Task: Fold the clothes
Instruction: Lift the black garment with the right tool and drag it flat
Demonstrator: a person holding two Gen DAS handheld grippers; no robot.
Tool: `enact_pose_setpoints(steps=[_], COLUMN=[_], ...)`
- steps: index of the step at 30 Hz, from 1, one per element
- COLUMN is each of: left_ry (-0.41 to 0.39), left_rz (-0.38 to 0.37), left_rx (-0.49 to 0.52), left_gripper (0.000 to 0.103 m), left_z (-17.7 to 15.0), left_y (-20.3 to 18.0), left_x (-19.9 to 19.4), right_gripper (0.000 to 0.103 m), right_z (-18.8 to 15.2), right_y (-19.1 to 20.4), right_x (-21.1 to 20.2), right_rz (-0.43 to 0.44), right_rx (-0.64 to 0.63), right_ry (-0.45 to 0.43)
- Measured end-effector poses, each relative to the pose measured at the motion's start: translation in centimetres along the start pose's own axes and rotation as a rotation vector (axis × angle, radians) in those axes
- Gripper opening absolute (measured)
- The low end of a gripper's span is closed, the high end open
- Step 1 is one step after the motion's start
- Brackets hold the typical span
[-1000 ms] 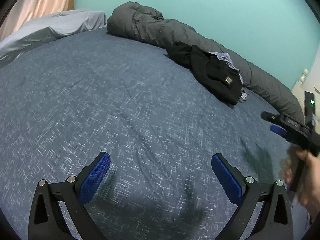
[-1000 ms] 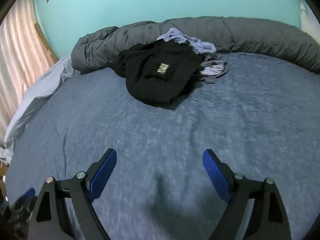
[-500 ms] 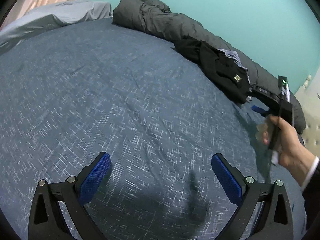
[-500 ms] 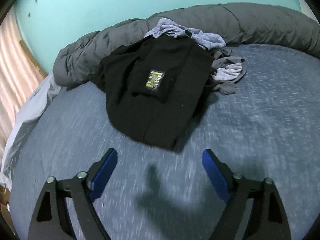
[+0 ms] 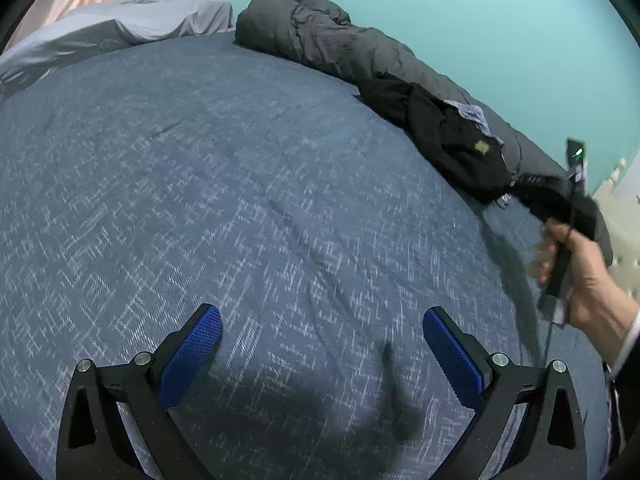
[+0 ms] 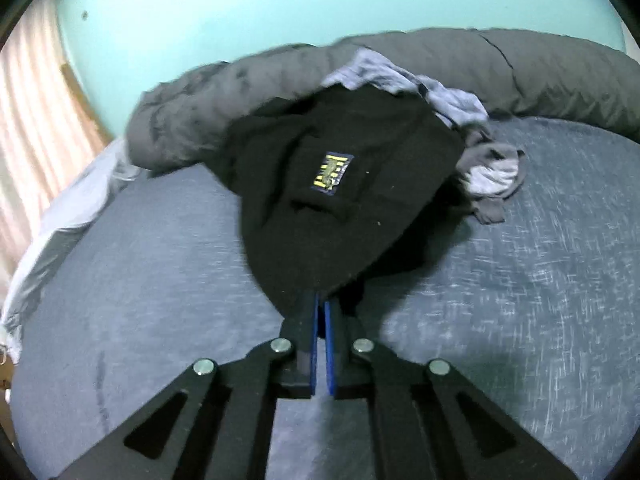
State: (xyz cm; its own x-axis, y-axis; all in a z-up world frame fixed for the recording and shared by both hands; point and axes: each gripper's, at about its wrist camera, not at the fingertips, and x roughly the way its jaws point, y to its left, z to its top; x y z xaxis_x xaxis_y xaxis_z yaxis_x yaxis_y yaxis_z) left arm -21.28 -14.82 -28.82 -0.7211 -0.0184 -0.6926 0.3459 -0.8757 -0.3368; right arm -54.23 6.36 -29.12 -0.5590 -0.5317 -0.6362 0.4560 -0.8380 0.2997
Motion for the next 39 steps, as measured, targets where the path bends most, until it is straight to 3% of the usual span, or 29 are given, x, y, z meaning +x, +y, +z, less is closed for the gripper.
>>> enact_pose_setpoints(steps=[7, 16, 28, 36, 39], left_ry=[-0.051, -0.110, -0.075, -0.016, -0.004], left_rz=[-0.007, -0.026, -0.042, -0.063, -0.079], left_rx=[0.021, -0.087, -0.019, -0.021, 0.009], left_gripper=[0.103, 0.103, 0.103, 0.103, 0.103], left_z=[0.5, 0.7, -2.5, -7.3, -8.5], left_y=[-0.9, 0.2, 1.9, 2.9, 2.5], left_x=[-1.5, -5.0, -11.9, -15.5, -16.1], right_gripper=[0.002, 0.002, 0.002, 0.002, 0.002], right_z=[-1.7, -8.8, -17.9, -25.2, -27.0], right_y=[3.8, 5.1, 11.7, 14.8, 16.1], right_x=[-6.5, -16.3, -29.4, -30.4, -29.1], right_rz=[0.097, 0.182, 0.307, 0.330, 0.281], right_rx=[-0.076, -0.064, -0.099, -0.099, -0.150], right_ry=[-0.024, -0.010, -0.018, 0.062, 0.136])
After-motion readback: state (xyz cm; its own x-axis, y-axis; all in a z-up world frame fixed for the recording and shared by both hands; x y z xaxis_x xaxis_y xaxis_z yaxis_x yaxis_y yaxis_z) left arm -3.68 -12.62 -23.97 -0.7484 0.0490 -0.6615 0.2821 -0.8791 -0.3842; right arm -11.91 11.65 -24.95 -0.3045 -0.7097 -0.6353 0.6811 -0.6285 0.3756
